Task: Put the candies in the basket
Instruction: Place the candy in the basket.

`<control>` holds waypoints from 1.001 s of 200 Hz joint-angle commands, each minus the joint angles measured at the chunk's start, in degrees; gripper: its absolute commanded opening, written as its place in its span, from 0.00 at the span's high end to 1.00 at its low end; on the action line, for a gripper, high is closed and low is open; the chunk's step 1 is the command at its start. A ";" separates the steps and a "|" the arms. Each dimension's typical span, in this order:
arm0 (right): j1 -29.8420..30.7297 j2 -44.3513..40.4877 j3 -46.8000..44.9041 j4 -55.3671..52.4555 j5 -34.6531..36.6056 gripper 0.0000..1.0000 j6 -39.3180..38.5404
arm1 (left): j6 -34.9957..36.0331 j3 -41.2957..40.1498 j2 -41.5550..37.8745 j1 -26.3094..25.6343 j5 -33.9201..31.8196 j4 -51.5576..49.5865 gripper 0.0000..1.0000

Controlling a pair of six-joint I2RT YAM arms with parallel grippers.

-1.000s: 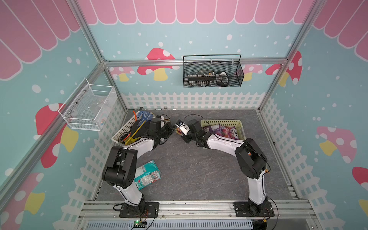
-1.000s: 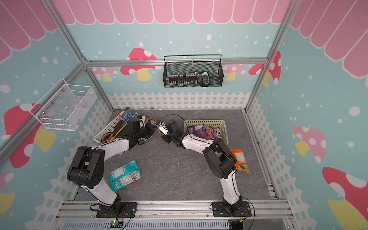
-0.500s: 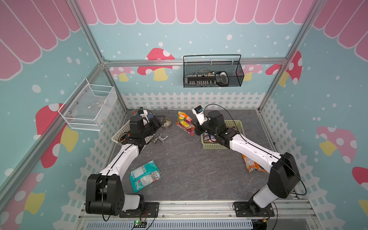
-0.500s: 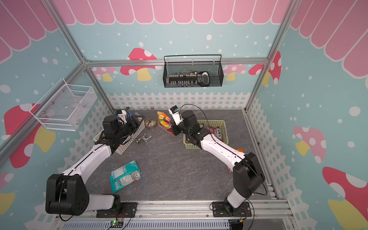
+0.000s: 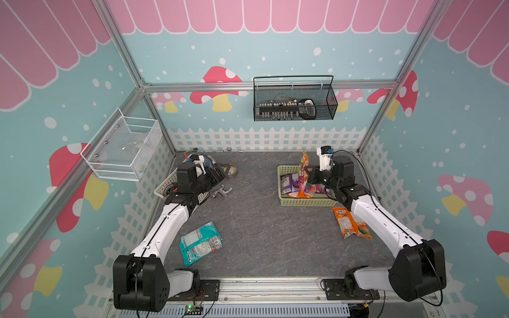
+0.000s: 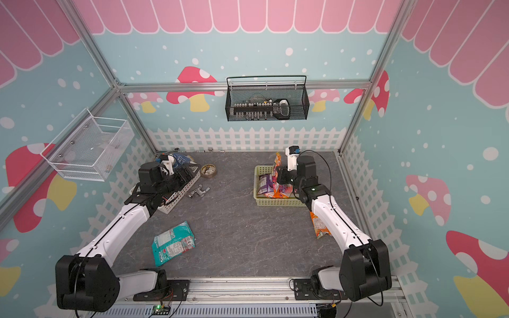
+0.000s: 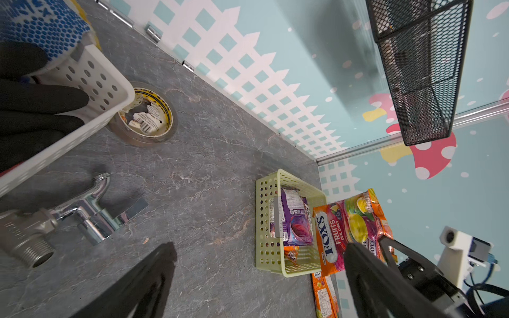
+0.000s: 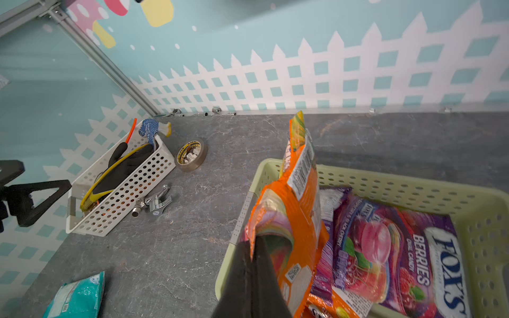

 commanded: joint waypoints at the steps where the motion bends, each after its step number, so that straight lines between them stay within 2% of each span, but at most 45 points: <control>1: -3.24 -0.20 -2.20 6.45 -7.43 1.00 5.13 | 2.09 -0.99 -1.25 0.25 0.41 -1.33 0.01; 88: -3.90 4.59 -0.13 13.11 -14.16 1.00 9.02 | 3.24 -0.62 -1.03 0.29 -0.09 -2.30 0.01; 124: -7.96 5.55 -3.26 10.23 -10.88 1.00 6.76 | 3.58 -0.94 -0.70 0.26 -0.31 -2.30 0.01; 152: -12.23 10.07 -6.34 7.99 -8.85 1.00 4.09 | 3.70 -1.19 -0.26 0.24 -0.15 -2.43 0.01; 173: -13.22 12.32 -7.85 7.08 -6.70 0.94 3.17 | 3.61 -1.23 0.01 0.25 -0.09 -2.37 0.01; 200: -13.41 12.83 -8.06 6.74 -4.89 0.95 2.64 | 3.61 -1.48 -0.07 0.24 -0.37 -2.34 0.01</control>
